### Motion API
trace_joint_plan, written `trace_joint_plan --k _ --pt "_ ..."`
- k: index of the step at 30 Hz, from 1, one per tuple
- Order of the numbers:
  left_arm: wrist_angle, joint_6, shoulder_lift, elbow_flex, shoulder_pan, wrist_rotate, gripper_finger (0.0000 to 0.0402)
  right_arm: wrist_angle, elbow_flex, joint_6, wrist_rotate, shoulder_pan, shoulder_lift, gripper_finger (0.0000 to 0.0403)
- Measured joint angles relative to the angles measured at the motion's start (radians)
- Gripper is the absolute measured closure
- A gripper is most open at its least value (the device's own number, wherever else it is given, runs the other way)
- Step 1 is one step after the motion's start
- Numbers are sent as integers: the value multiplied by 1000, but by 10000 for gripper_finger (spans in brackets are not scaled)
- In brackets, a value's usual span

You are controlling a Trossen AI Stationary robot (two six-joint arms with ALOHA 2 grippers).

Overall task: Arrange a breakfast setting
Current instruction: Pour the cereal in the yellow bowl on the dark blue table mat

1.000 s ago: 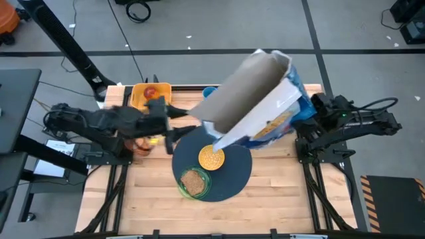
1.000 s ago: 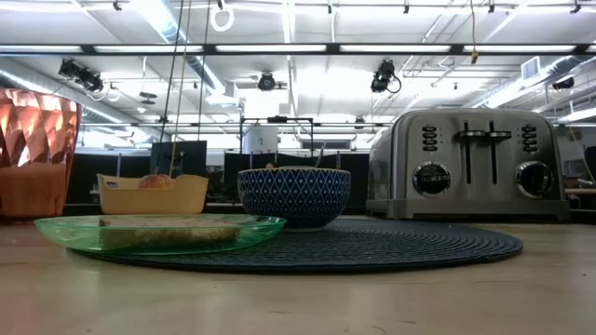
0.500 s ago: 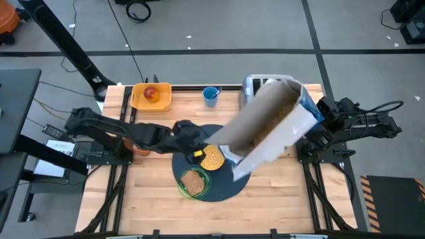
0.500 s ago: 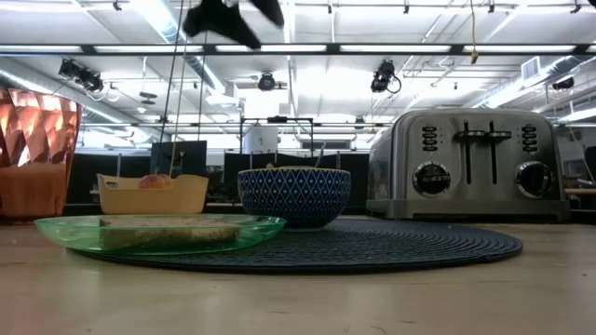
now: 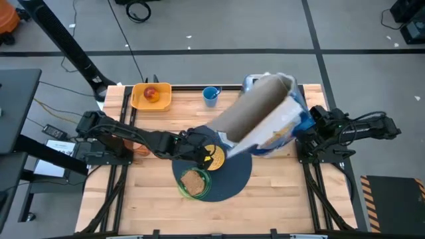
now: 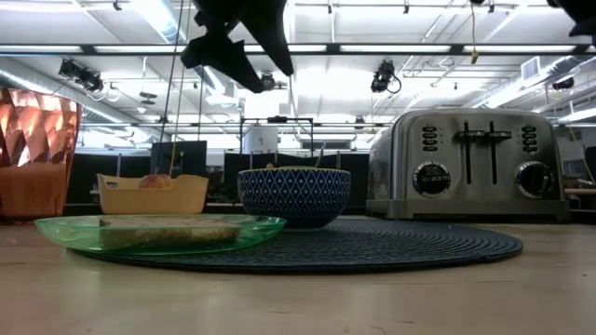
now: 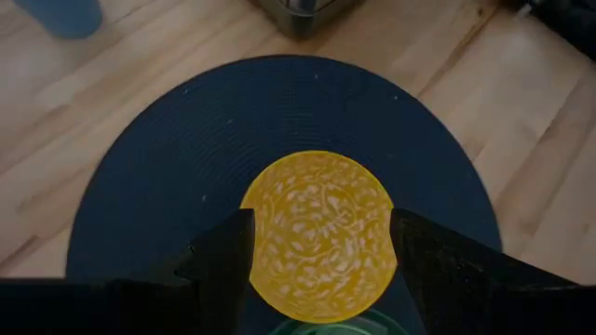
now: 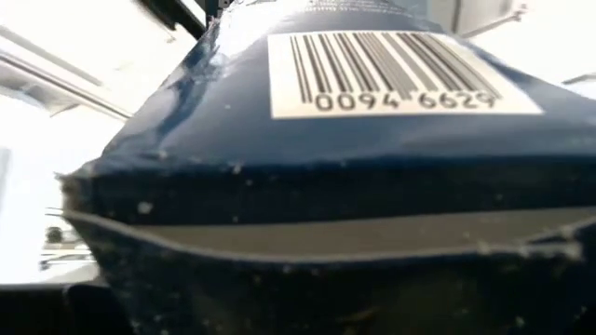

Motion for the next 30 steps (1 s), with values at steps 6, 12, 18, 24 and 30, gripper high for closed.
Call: trace_joint_plan --k 6,12,18,24,30 --pt "-114 -105 9 0 -14 -5 145 28 -77 0 27 -1 1 107" --pt "-152 -204 97 0 12 46 145 103 -136 -10 43 -4 0 107" --pt "-156 -213 156 0 29 84 145 152 -210 0 51 -14 2 107" --pt "-149 -185 122 -1 35 84 145 279 -271 58 57 -22 2 107" --pt "-1 -8 -4 -1 24 60 145 296 -266 108 53 -23 2 108"
